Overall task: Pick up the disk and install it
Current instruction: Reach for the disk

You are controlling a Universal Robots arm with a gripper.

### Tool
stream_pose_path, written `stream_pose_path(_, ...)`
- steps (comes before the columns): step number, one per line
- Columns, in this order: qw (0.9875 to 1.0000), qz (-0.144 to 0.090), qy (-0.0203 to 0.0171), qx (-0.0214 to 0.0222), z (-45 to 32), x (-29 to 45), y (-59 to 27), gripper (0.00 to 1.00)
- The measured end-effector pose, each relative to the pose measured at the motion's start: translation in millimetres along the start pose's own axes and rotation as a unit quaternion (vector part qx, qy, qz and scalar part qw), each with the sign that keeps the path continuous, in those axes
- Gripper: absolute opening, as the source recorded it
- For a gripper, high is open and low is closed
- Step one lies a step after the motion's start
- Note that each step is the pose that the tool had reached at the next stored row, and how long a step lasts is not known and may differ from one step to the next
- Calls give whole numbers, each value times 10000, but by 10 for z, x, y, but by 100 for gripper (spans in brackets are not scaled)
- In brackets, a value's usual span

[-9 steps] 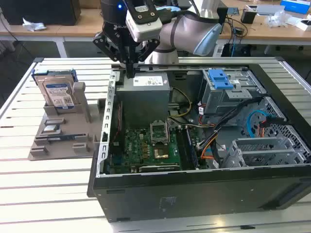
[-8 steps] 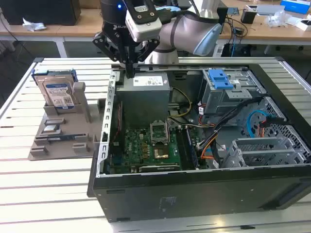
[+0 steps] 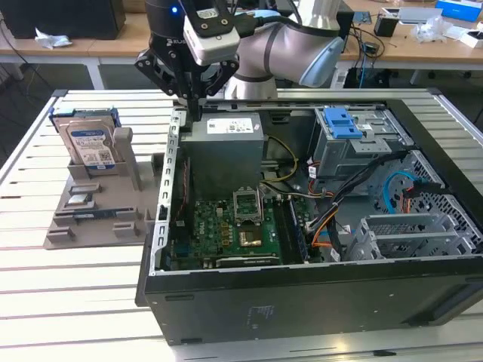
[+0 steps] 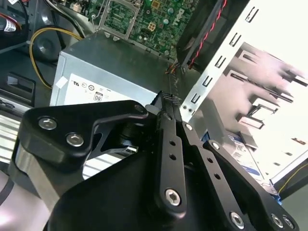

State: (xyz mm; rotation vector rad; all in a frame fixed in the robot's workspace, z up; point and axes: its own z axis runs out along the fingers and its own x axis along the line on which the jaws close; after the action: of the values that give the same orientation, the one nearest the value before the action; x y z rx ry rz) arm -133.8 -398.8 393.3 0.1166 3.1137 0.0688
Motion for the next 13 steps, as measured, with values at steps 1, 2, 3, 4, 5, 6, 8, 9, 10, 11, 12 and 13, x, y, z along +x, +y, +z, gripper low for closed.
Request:
stream_pose_path(1, 10000, 0, 0, 0, 0, 9, -1, 11)
stream_pose_path(2, 10000, 0, 0, 0, 0, 22, -2, 11)
stream_pose_path(3, 10000, 0, 0, 0, -1, 32, -3, 11)
stream_pose_path(4, 10000, 0, 0, 0, -1, 46, -4, 11)
stream_pose_path(5, 10000, 0, 0, 0, -2, 67, -5, 11)
stream_pose_path(6, 10000, 0, 0, 0, -2, 80, -6, 11)
stream_pose_path(8, 10000, 0, 0, -1, -2, 101, -8, 11)
stream_pose_path(9, 10000, 0, 0, -1, -2, 108, -8, 11)
stream_pose_path(10, 10000, 0, 0, -1, -3, 118, -9, 11)
stream_pose_path(11, 10000, 0, 0, 0, -3, 126, -9, 11)
stream_pose_path(12, 10000, 0, 0, 0, -4, 163, -12, 11)
stream_pose_path(13, 10000, 0, 0, 0, -6, 216, -16, 11)
